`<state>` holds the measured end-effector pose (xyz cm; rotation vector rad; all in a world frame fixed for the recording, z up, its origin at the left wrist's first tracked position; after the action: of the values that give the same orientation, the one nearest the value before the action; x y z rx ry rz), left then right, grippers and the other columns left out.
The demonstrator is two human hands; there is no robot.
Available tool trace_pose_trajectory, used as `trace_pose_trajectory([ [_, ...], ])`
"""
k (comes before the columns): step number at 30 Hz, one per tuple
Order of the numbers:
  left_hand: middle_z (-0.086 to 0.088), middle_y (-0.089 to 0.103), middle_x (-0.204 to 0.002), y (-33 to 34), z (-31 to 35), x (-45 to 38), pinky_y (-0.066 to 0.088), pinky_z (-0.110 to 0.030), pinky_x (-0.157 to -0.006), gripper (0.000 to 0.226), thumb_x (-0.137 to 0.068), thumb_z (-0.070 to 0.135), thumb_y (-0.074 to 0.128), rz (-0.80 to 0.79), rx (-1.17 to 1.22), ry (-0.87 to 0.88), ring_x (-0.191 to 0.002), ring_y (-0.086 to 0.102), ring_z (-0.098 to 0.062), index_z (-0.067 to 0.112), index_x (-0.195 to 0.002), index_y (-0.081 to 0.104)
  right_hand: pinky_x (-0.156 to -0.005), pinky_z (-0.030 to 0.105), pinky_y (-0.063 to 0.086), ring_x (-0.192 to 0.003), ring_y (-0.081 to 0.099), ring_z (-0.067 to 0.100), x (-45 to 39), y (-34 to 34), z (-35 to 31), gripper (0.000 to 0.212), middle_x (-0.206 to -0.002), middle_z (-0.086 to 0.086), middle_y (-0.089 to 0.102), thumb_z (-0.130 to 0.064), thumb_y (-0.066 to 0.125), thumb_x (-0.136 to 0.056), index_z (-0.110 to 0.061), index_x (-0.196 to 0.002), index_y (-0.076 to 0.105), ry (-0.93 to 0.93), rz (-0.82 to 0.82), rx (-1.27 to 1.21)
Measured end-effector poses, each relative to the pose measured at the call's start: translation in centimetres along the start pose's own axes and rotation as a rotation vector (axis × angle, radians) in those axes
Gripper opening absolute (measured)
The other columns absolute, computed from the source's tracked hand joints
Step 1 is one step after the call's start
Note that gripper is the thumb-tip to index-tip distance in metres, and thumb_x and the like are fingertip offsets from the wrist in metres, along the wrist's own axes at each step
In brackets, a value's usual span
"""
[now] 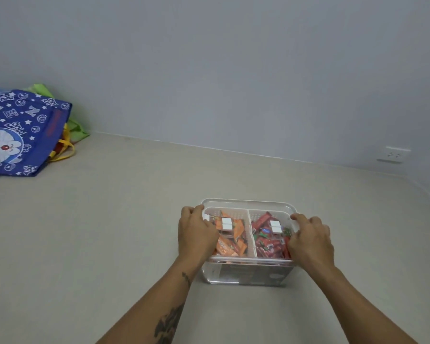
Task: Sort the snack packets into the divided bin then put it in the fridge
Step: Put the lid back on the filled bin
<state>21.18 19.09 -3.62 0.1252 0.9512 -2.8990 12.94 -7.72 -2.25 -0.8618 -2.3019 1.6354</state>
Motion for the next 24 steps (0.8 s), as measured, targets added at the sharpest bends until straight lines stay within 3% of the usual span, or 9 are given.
trace_pose_trajectory([
  [7, -0.005, 0.043, -0.125, -0.1, 1.3, -0.2, 0.051, -0.036, -0.088, 0.041, -0.093, 0.021, 0.05, -0.106, -0.351, 0.079, -0.105, 0.054, -0.024, 0.015, -0.134, 0.048, -0.08, 0.04, 0.049, -0.099, 0.058, 0.033, 0.3, -0.1, 0.4, 0.046, -0.123, 0.009, 0.052, -0.02, 0.057, -0.09, -0.025, -0.136, 0.054, 0.092, -0.025, -0.094],
  [10, -0.008, 0.042, -0.128, 0.4, 1.2, -0.6, 0.05, -0.038, -0.09, 0.049, -0.091, 0.02, 0.052, -0.172, -0.41, 0.054, -0.108, 0.053, -0.027, 0.017, -0.137, 0.037, -0.078, 0.037, 0.046, -0.098, 0.058, 0.032, 0.4, -0.1, 0.5, 0.048, -0.124, 0.008, 0.051, -0.022, 0.057, -0.091, -0.026, -0.138, 0.05, 0.089, -0.049, -0.094],
  [16, -0.013, 0.024, -0.15, 1.6, 1.8, -1.1, 0.042, -0.042, -0.099, 0.07, -0.093, 0.028, 0.05, -0.223, -0.494, 0.07, -0.126, 0.041, -0.031, 0.013, -0.151, 0.015, -0.082, 0.036, 0.048, -0.112, 0.055, 0.027, -0.8, 0.6, -0.6, 0.086, -0.128, 0.01, 0.049, -0.046, 0.068, -0.084, -0.035, -0.151, 0.015, -0.037, -0.188, 0.228],
  [20, -0.013, 0.015, -0.158, 2.0, 1.2, -1.3, 0.036, -0.048, -0.105, 0.07, -0.095, 0.035, 0.037, -0.262, -0.507, 0.062, -0.133, 0.035, -0.034, 0.01, -0.154, 0.009, -0.097, 0.042, 0.045, -0.131, 0.039, 0.03, -1.7, 0.9, -0.9, 0.081, -0.147, 0.014, 0.034, -0.052, 0.055, -0.092, -0.026, -0.155, 0.011, -0.132, -0.162, 0.322],
  [24, -0.016, 0.007, -0.161, 2.2, 1.6, -1.6, 0.03, -0.052, -0.109, 0.07, -0.097, 0.042, 0.029, -0.243, -0.638, 0.128, -0.139, 0.027, -0.035, 0.004, -0.153, 0.01, -0.118, 0.046, 0.025, -0.149, 0.016, 0.031, -2.1, 1.1, -1.2, 0.062, -0.164, 0.015, 0.015, -0.042, 0.03, -0.101, -0.02, -0.157, 0.014, -0.288, -0.146, 0.302],
])
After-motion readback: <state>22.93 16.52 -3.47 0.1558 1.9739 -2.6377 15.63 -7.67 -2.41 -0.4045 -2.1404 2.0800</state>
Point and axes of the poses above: each hand's wrist, its own x-axis away from the middle knuckle, its own y-axis out of the palm, z = x × y, the point moved 6 cm from there along -x, towards the middle knuckle
